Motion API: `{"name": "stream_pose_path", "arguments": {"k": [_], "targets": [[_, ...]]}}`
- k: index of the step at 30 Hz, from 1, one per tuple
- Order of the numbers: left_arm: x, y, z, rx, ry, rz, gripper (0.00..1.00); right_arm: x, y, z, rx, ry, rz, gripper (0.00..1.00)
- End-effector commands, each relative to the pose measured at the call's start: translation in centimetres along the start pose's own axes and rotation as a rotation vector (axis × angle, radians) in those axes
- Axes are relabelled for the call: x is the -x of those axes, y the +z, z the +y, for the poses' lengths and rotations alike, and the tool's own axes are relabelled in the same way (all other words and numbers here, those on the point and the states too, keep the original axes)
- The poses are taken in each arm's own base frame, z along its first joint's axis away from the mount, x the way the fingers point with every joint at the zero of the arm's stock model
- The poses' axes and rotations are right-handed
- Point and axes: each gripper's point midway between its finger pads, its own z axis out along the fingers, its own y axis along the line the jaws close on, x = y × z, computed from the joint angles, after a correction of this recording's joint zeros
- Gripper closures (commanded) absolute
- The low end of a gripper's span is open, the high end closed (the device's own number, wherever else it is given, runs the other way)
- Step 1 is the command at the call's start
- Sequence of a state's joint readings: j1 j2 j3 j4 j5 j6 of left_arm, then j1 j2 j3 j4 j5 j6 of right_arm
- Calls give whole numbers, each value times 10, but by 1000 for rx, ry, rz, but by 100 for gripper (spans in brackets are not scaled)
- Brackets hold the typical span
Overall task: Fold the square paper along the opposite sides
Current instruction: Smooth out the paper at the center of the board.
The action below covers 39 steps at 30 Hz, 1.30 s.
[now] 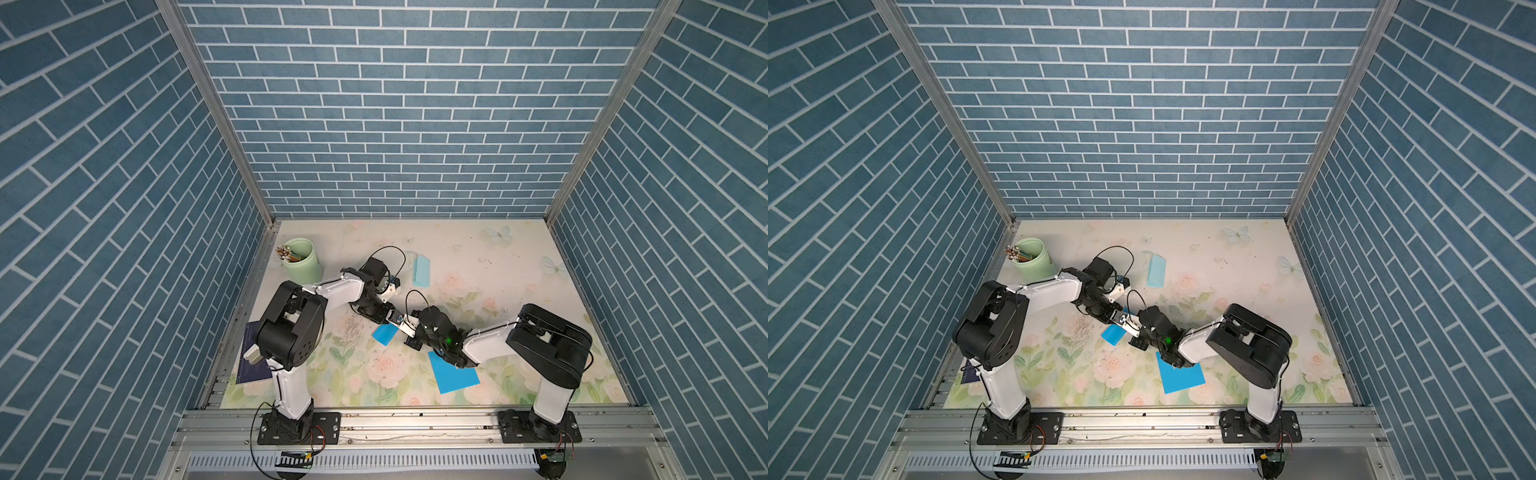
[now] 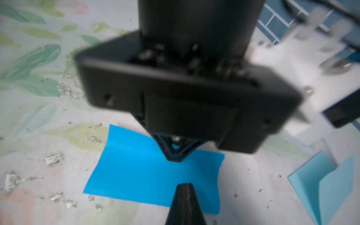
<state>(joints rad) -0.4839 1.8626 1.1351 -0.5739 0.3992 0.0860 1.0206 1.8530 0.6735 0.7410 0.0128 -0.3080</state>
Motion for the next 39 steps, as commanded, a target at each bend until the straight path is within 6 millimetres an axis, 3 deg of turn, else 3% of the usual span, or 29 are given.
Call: {"name": "stream_pose_path", "arguments": {"k": [1, 5, 12, 17, 23, 26, 30, 33, 37, 39], "targets": [[-37, 24, 29, 111, -38, 143, 100, -2, 11, 6, 21, 30, -8, 100], [-35, 21, 28, 106, -35, 130, 100, -25, 16, 1, 13, 67, 46, 100], [-39, 20, 32, 122, -44, 125, 100, -58, 2, -20, -37, 156, 125, 100], [-41, 24, 34, 130, -47, 138, 100, -82, 5, -32, -60, 215, 209, 100], [-42, 23, 35, 137, -50, 135, 100, -98, 4, -42, -68, 267, 272, 100], [-42, 22, 35, 145, -50, 129, 100, -84, 0, -53, -87, 267, 236, 100], [-41, 21, 36, 152, -57, 126, 100, -31, -8, -66, -98, 267, 47, 100], [-41, 21, 37, 154, -59, 127, 100, -2, -5, -62, -93, 262, -61, 100], [-41, 22, 37, 154, -59, 128, 100, 15, 10, -45, -60, 243, -97, 100], [-40, 22, 38, 157, -57, 128, 100, 11, 18, -36, -41, 238, -82, 100]]}}
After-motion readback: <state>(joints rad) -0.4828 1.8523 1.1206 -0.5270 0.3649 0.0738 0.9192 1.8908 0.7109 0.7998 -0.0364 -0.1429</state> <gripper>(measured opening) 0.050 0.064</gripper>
